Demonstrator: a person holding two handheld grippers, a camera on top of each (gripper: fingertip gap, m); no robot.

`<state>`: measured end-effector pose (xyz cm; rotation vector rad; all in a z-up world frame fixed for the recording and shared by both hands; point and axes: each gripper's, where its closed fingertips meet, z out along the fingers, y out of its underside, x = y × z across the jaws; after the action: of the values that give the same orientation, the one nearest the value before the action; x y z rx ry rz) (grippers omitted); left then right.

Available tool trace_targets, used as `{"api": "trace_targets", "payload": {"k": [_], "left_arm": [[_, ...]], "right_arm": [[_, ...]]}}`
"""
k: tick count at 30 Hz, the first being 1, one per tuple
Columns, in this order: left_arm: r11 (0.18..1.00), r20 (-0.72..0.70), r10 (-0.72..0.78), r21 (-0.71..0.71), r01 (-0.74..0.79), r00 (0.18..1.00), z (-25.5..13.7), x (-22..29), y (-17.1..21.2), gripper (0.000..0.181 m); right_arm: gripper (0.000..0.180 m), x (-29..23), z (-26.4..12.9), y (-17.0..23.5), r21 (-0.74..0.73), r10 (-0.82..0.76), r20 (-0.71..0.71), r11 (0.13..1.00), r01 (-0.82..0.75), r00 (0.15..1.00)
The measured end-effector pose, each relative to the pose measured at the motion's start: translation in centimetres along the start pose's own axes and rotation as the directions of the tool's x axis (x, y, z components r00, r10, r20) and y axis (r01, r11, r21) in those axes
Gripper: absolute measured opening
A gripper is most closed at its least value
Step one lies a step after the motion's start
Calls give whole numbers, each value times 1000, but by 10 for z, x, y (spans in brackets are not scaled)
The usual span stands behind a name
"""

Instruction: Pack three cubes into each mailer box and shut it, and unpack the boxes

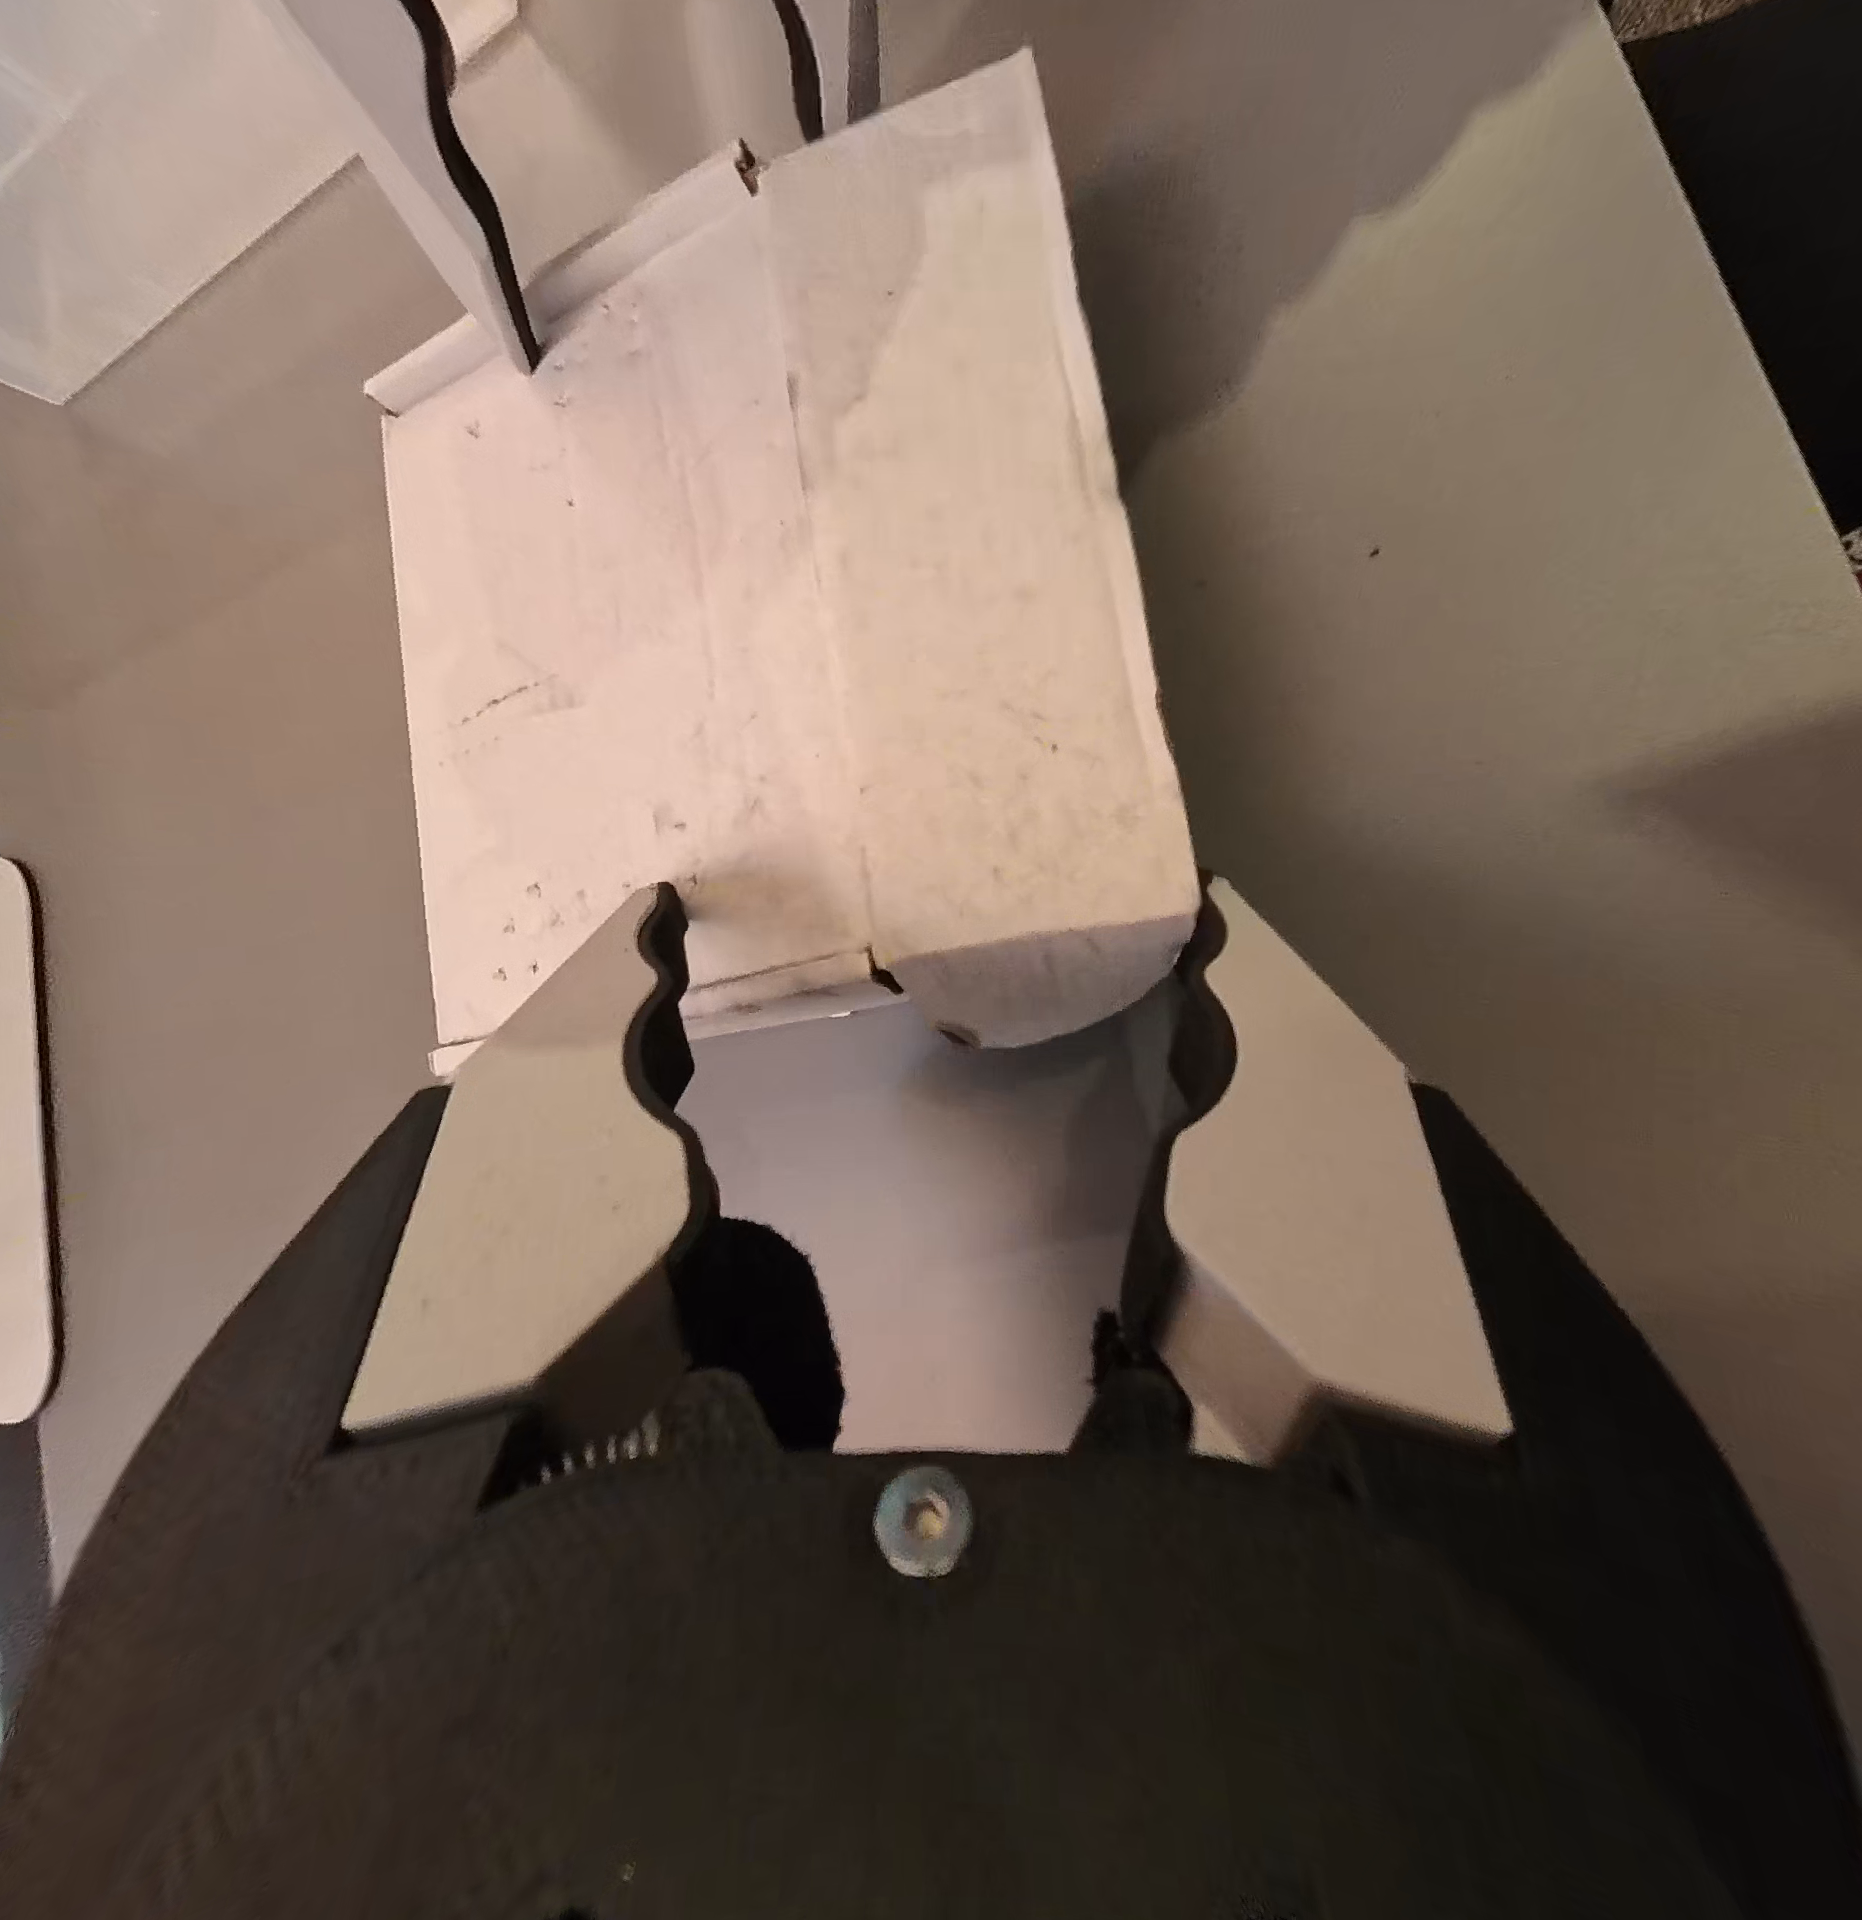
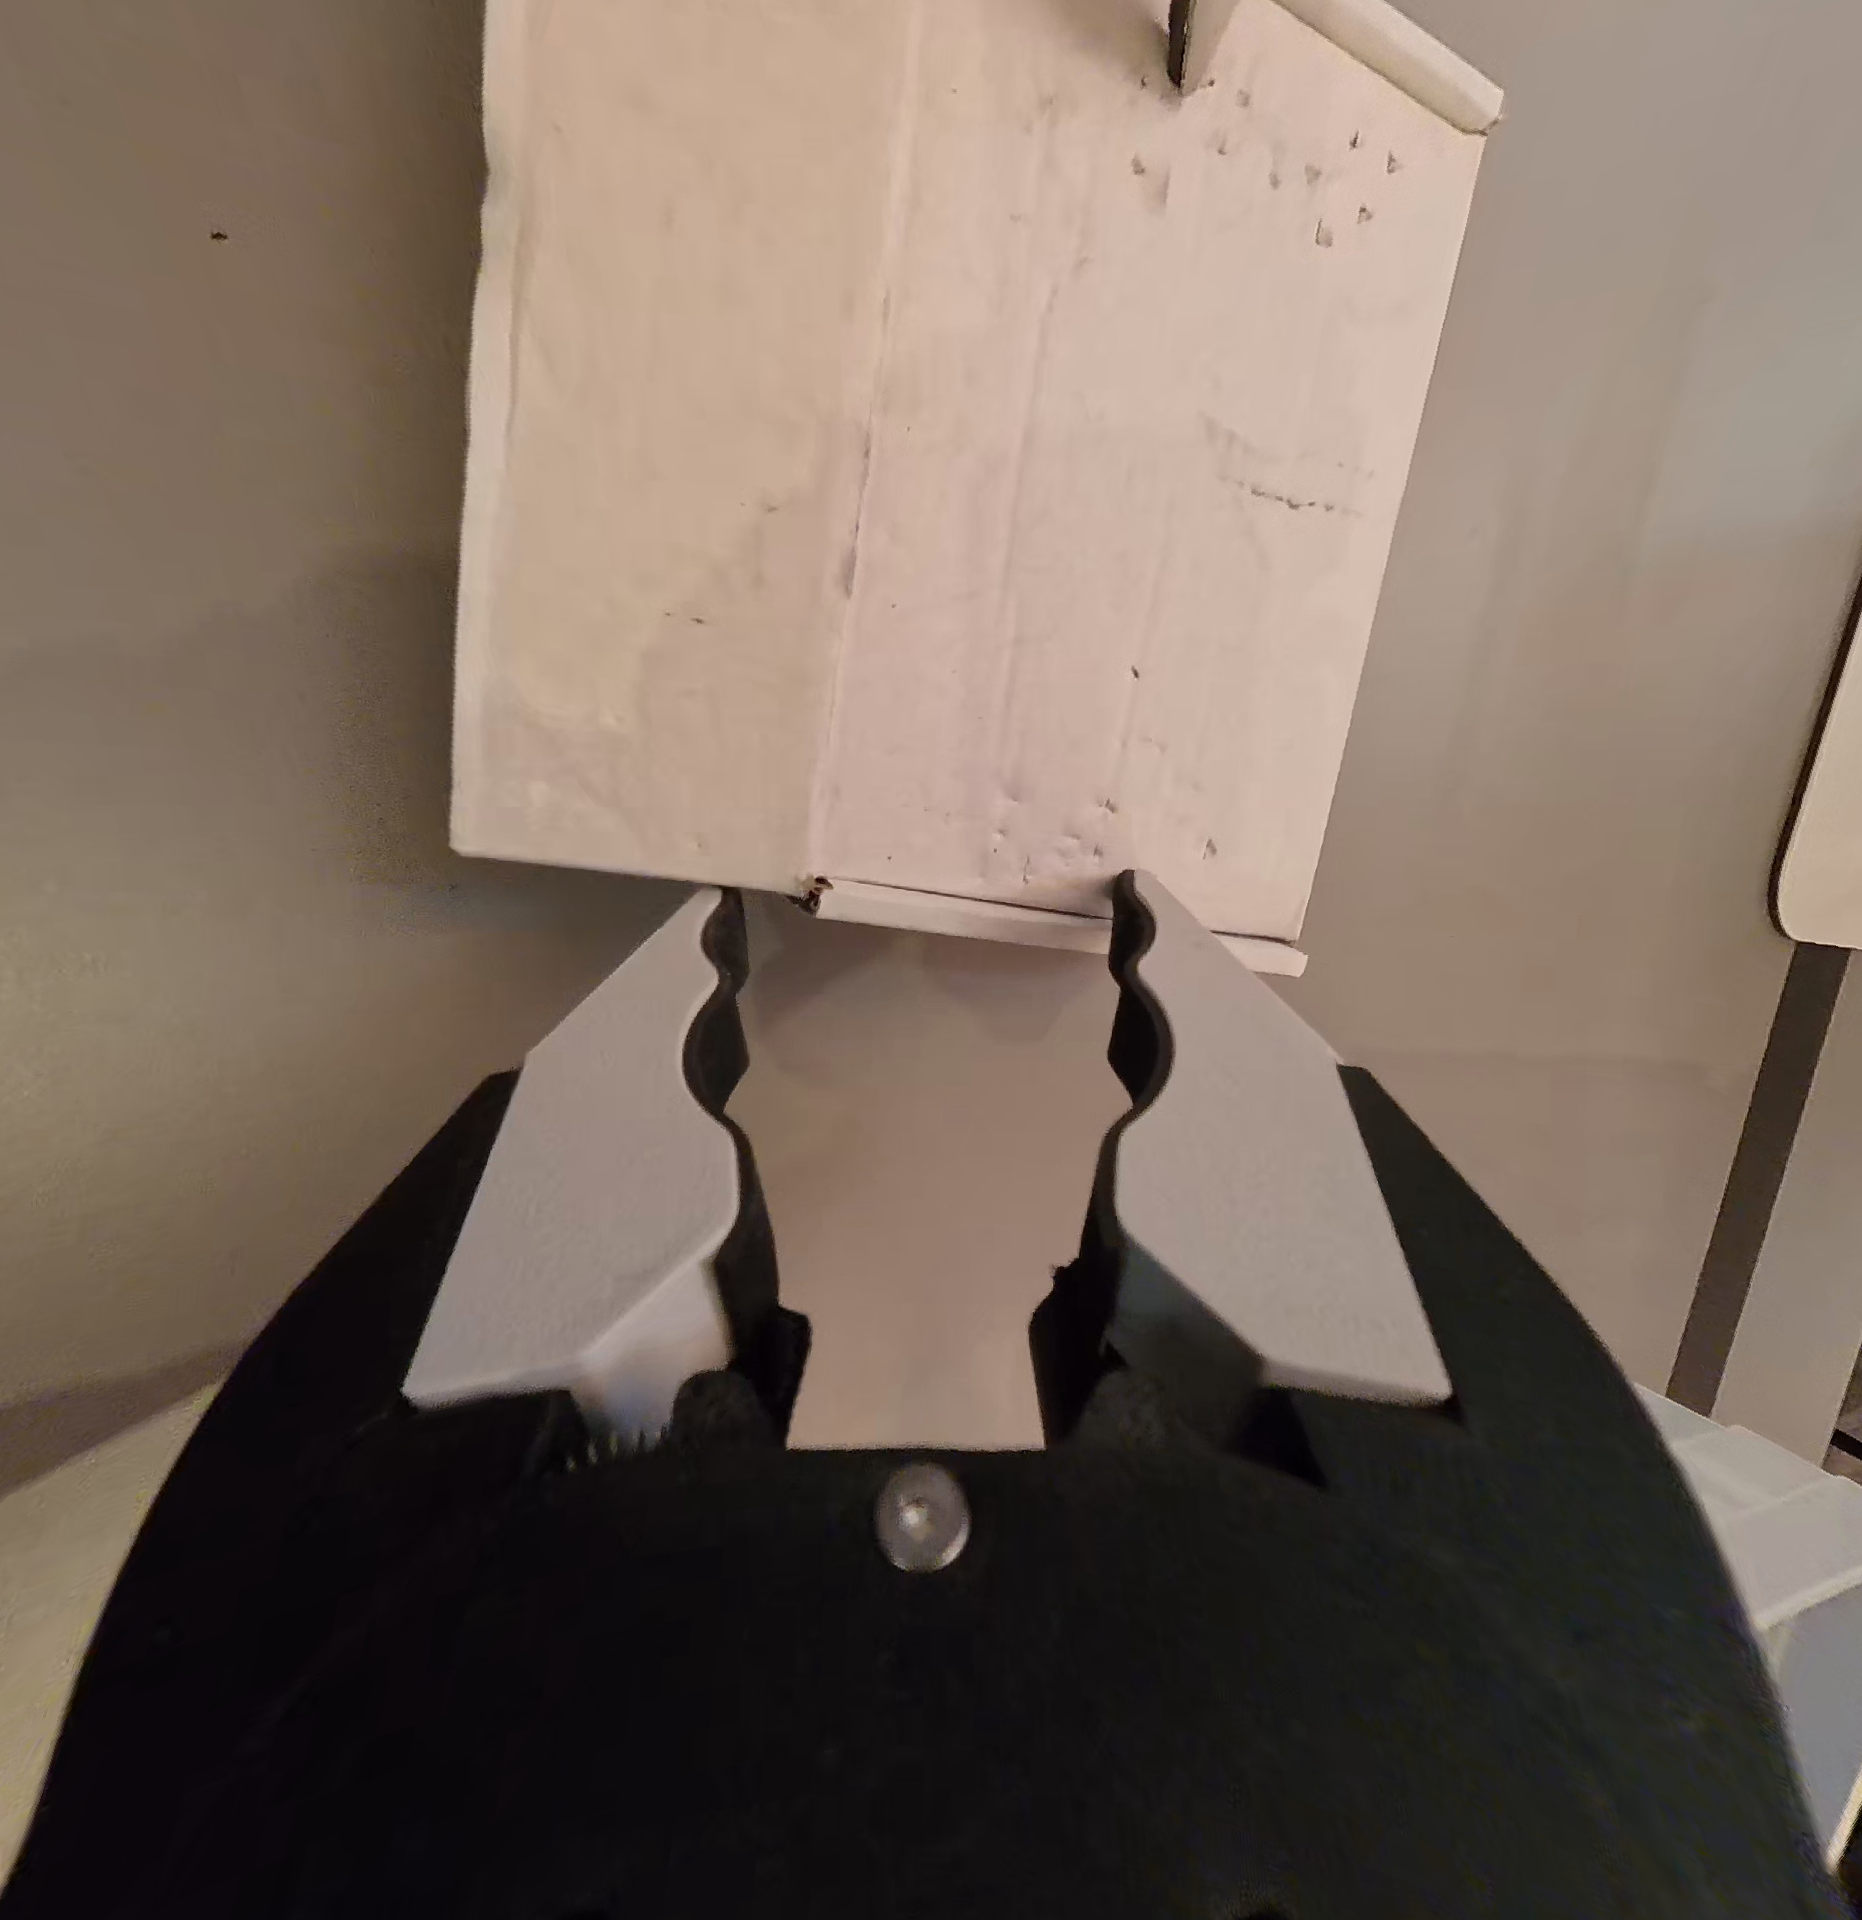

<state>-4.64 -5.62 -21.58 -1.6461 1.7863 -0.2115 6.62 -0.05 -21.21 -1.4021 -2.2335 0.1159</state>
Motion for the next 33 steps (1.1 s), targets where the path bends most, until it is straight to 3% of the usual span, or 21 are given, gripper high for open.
{"api": "trace_targets", "payload": {"k": [13,27,33], "left_arm": [[985,115,-61,166,41,991,5,-3,-4,92],[980,239,36,182,-82,970,9,-8,-1,87],[979,221,28,190,-71,975,9,-7,-1,88]], "right_arm": [[69,0,0,-1,6,18,-10,1000,-18,1000],[66,2,2,-1,19,-4,-78,1000,5,997],[65,3,3,0,16,-9,-97,1000,10,995]]}}
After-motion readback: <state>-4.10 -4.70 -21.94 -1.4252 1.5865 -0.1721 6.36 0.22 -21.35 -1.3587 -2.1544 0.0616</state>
